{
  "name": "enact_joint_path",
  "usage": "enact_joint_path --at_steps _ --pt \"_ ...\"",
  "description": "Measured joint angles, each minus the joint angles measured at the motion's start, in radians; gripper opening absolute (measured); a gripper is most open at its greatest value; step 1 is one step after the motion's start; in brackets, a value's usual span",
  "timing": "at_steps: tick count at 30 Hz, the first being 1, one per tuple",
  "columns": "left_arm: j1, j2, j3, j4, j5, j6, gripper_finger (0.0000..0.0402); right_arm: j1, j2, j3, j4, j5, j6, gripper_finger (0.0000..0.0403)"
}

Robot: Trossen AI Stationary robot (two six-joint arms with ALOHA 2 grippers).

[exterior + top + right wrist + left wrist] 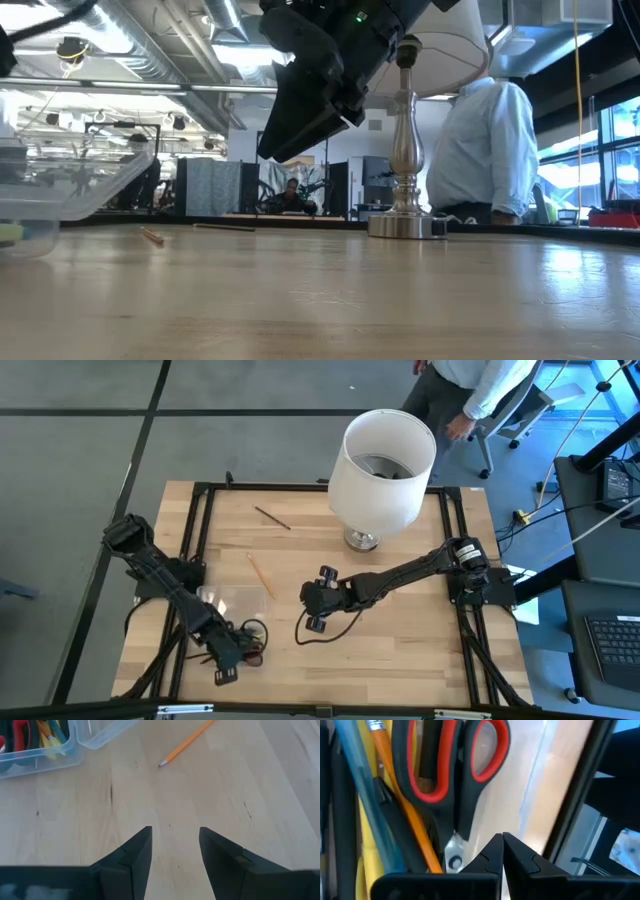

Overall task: Pick & place school supplies into a supply box
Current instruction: Adjust the transparent supply box, then put the yellow pencil into the transparent supply box

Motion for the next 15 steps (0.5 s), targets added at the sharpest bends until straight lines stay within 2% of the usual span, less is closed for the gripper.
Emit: enact_joint_path --at_steps 11,15 --pt "0.01 -0.112 0.06 -0.055 -0.04 0.101 0.0001 0.016 -0.024 0.0 -0.004 -0.001 0.002 0.0167" --pt "0.032 -0.182 0.06 -0.056 -0.088 0.136 0.0001 0.039 -0.075 0.0 -0.01 -0.051 -0.074 0.0167"
